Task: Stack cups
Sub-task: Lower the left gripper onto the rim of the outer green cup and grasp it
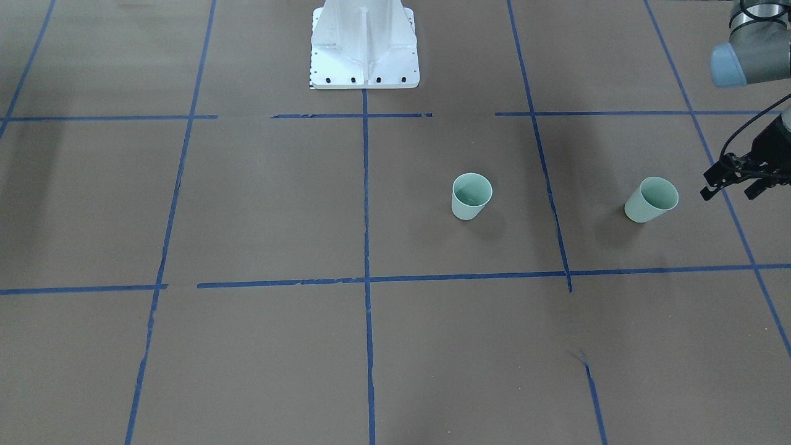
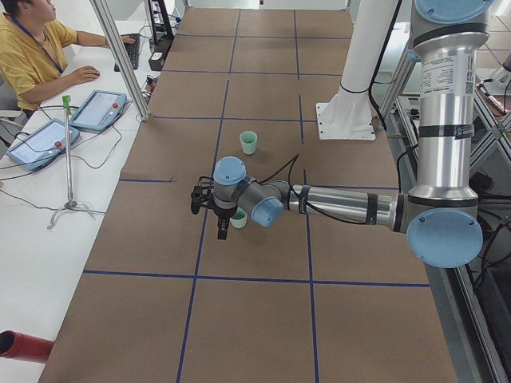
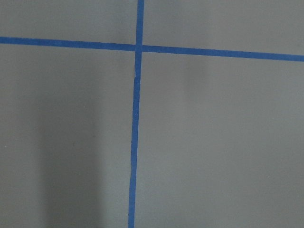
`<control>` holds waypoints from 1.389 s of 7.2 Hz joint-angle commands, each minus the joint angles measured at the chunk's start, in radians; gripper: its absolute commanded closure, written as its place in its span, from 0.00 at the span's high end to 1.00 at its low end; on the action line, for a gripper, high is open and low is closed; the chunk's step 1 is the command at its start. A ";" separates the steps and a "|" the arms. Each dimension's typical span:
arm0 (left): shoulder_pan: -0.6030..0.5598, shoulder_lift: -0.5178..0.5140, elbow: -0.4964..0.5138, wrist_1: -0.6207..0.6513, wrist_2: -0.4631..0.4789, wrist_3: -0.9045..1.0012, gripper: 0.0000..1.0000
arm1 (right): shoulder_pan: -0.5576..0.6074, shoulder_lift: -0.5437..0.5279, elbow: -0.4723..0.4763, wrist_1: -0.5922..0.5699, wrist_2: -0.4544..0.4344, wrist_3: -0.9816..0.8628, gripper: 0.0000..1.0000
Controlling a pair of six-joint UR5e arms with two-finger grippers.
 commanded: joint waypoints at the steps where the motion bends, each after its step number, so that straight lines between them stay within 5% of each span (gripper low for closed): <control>1: 0.069 -0.019 0.001 -0.006 0.007 -0.095 1.00 | -0.001 0.000 0.000 0.000 0.000 0.000 1.00; 6: 0.127 -0.004 0.044 -0.060 0.014 -0.100 0.96 | 0.001 0.000 0.000 0.000 0.000 0.000 1.00; 8: 0.144 -0.004 0.058 -0.060 0.014 -0.100 0.87 | -0.001 0.000 0.000 0.000 0.000 0.000 1.00; 9: 0.147 -0.005 0.053 -0.051 0.000 -0.097 0.18 | -0.001 0.000 0.000 0.000 0.000 0.000 1.00; 10: 0.147 -0.005 0.052 -0.048 -0.003 -0.093 0.00 | -0.001 0.000 0.000 0.000 0.000 0.000 1.00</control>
